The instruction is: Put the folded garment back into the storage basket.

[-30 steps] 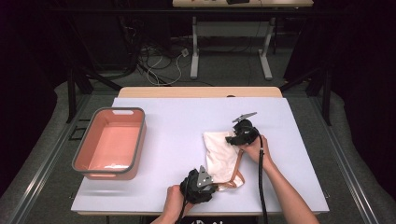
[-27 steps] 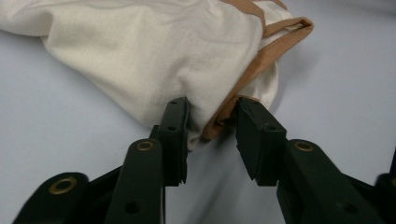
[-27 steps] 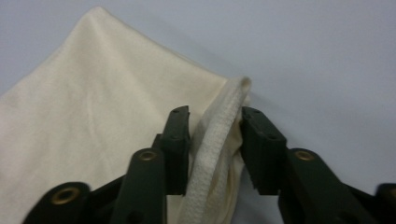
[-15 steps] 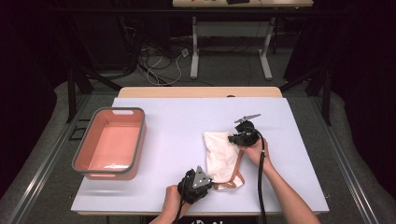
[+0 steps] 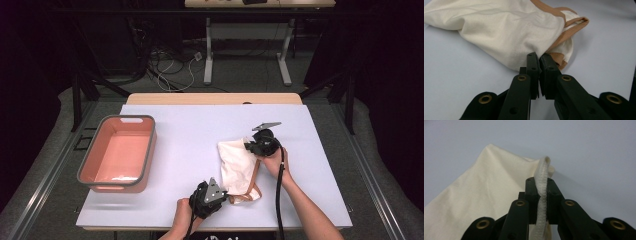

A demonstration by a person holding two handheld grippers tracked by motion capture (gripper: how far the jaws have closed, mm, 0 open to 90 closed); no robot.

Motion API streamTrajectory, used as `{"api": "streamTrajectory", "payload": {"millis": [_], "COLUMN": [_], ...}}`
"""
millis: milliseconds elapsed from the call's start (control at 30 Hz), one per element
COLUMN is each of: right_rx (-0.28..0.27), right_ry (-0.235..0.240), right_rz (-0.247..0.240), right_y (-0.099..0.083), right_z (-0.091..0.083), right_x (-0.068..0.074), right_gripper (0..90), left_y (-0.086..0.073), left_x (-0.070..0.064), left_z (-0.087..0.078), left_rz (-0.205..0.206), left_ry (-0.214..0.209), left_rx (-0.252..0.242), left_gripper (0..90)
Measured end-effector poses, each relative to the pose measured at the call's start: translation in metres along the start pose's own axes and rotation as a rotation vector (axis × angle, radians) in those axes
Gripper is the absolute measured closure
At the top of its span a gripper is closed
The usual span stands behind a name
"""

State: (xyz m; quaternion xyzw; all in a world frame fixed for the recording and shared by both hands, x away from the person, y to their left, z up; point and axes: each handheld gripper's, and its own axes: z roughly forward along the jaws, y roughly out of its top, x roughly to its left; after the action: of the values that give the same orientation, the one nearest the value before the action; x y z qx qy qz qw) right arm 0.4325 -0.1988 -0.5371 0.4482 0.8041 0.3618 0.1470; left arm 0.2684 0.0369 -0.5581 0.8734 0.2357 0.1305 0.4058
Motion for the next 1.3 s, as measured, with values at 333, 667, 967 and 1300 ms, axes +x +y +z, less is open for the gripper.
{"api": "streamTrajectory", "payload": {"millis": [333, 667, 967, 1300], "right_rx": [0.000, 0.015, 0.016, -0.016], "right_ry": [-0.002, -0.012, -0.013, -0.014], "right_rz": [0.003, -0.001, -0.002, -0.003], "right_y": [0.000, -0.001, 0.000, 0.002], "right_z": [-0.001, 0.001, 0.002, -0.003], "right_x": [0.001, 0.001, 0.001, 0.004], "right_gripper": [83.3, 83.2, 83.2, 83.3], "left_y": [0.000, 0.006, 0.010, 0.009], "left_x": [-0.002, -0.008, -0.005, -0.001], "left_z": [0.004, 0.015, 0.021, 0.012], "left_rz": [0.004, 0.004, 0.003, -0.013], "left_ry": [0.005, 0.025, 0.023, 0.020], "left_rx": [0.041, 0.062, 0.043, 0.015], "left_gripper": [54.5, 32.1, 74.2, 83.5]}}
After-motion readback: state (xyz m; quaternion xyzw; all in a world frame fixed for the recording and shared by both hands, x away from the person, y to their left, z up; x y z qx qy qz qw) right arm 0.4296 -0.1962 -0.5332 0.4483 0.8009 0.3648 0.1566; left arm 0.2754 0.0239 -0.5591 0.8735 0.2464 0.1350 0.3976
